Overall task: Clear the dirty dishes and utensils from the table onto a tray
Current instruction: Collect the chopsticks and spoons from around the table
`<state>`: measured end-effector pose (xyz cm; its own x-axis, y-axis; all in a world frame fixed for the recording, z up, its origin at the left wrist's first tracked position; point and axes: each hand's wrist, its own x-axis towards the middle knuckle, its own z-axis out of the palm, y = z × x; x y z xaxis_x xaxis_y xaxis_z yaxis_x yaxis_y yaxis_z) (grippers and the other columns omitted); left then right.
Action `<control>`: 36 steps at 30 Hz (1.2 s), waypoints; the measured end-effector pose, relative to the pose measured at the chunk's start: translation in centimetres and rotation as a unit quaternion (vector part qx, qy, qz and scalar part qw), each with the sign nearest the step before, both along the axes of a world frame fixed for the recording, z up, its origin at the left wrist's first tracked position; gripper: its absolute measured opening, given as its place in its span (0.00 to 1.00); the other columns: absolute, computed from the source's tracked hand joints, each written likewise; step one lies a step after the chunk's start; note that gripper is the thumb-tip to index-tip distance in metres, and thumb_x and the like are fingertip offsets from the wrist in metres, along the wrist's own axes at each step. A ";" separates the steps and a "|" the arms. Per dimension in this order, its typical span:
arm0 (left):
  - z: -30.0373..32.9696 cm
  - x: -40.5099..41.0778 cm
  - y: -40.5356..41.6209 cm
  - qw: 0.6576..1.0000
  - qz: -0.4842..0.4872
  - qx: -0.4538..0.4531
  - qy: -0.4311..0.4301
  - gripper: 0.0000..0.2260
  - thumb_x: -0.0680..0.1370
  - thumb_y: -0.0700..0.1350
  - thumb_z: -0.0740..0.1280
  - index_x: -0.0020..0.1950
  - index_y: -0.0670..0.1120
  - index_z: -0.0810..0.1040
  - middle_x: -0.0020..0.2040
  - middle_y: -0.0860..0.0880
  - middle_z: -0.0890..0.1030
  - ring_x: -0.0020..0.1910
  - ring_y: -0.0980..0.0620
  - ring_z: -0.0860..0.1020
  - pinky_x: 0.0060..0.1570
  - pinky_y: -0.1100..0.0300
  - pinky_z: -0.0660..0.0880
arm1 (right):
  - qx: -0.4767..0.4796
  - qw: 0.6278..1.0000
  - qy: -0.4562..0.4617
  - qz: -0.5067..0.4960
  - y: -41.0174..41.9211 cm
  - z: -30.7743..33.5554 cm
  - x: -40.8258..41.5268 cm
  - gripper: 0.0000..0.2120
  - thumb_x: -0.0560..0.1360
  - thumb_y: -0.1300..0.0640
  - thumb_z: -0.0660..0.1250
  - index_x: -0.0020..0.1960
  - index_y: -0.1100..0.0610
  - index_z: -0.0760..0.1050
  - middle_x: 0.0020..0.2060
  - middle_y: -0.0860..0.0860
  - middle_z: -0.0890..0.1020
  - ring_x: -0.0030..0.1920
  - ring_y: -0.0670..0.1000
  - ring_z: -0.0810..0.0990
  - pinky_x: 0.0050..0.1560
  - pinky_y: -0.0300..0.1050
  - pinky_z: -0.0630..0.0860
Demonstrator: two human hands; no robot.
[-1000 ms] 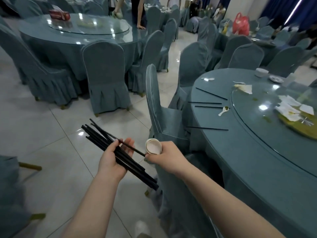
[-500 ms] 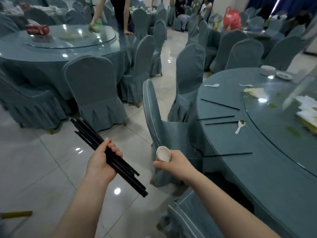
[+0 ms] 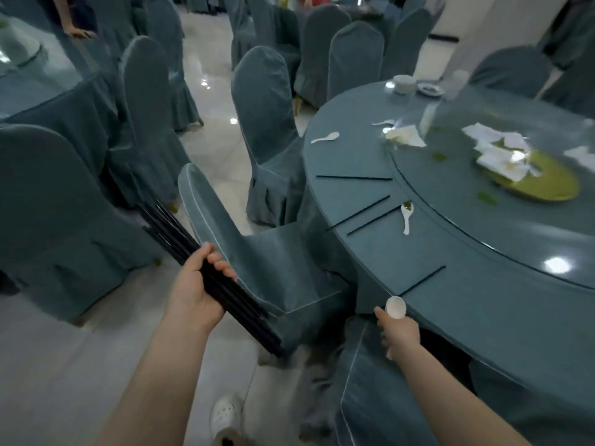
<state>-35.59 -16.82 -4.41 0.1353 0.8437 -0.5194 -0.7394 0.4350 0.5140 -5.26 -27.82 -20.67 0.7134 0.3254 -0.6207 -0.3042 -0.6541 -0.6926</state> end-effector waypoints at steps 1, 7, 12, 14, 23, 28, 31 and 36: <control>0.0 0.3 1.3 1.000 -0.025 -0.002 0.006 0.08 0.80 0.45 0.62 0.41 0.48 0.73 0.28 0.55 0.71 0.24 0.59 0.71 0.25 0.68 0.71 | 0.003 0.999 0.018 -0.034 0.6 -0.1 0.0 0.21 0.69 0.51 0.75 0.50 0.67 0.76 0.37 0.59 0.77 0.29 0.54 0.71 0.31 0.44 0.69; -0.2 1.6 8.5 0.993 -0.113 0.003 0.019 0.08 0.80 0.45 0.62 0.41 0.47 0.73 0.27 0.55 0.71 0.24 0.59 0.71 0.26 0.67 0.71 | 0.009 0.987 0.058 -0.152 3.3 0.3 -0.3 0.08 0.72 0.59 0.71 0.39 0.63 0.79 0.24 0.53 0.74 0.20 0.49 0.64 0.24 0.37 0.62; -1.0 3.5 12.1 0.985 -0.170 -0.021 0.005 0.09 0.79 0.45 0.64 0.39 0.47 0.72 0.27 0.54 0.73 0.24 0.58 0.73 0.25 0.66 0.72 | 0.086 0.984 -0.001 -0.159 4.1 2.8 -2.5 0.09 0.71 0.58 0.73 0.43 0.64 0.80 0.28 0.52 0.82 0.19 0.46 0.63 0.20 0.36 0.60; -1.5 4.4 12.9 0.981 -0.191 -0.020 0.010 0.09 0.79 0.44 0.65 0.39 0.46 0.73 0.27 0.53 0.74 0.24 0.58 0.74 0.26 0.66 0.73 | 0.124 0.983 -0.016 -0.135 4.9 4.7 -3.3 0.09 0.71 0.57 0.74 0.44 0.62 0.79 0.30 0.51 0.84 0.21 0.45 0.64 0.20 0.36 0.61; -2.7 7.1 13.9 0.959 -0.277 -0.051 0.032 0.08 0.79 0.42 0.64 0.41 0.43 0.75 0.30 0.50 0.77 0.27 0.56 0.77 0.27 0.65 0.75 | 0.183 0.978 -0.032 0.091 10.5 12.7 -9.0 0.06 0.69 0.56 0.75 0.40 0.56 0.79 0.20 0.45 0.69 0.21 0.44 0.65 0.22 0.36 0.62; -2.9 8.1 14.4 0.956 -0.285 -0.051 0.053 0.06 0.77 0.43 0.67 0.42 0.44 0.76 0.30 0.51 0.75 0.28 0.56 0.74 0.29 0.63 0.75 | 0.148 0.963 -0.099 0.202 12.9 13.6 -11.2 0.12 0.65 0.52 0.76 0.35 0.60 0.76 0.24 0.44 0.69 0.25 0.43 0.66 0.27 0.37 0.64; -3.1 8.9 14.7 0.956 -0.283 -0.050 0.057 0.08 0.76 0.46 0.69 0.41 0.44 0.75 0.31 0.50 0.74 0.30 0.55 0.73 0.34 0.61 0.74 | 0.129 0.955 -0.133 0.234 13.8 13.4 -11.4 0.17 0.65 0.53 0.76 0.28 0.54 0.69 0.22 0.42 0.67 0.25 0.42 0.65 0.29 0.36 0.63; -3.8 10.4 15.6 0.947 -0.303 -0.028 0.108 0.07 0.76 0.46 0.69 0.45 0.44 0.75 0.34 0.49 0.73 0.31 0.53 0.72 0.34 0.59 0.73 | 0.107 0.953 -0.142 0.246 14.7 13.0 -10.3 0.20 0.65 0.53 0.76 0.26 0.52 0.66 0.20 0.42 0.68 0.24 0.41 0.65 0.28 0.36 0.64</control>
<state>-25.21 -1.19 -8.23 0.4705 0.6155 -0.6323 -0.2264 0.7768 0.5877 -15.60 -13.09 -7.72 0.5712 0.7611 -0.3074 0.2218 -0.5037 -0.8349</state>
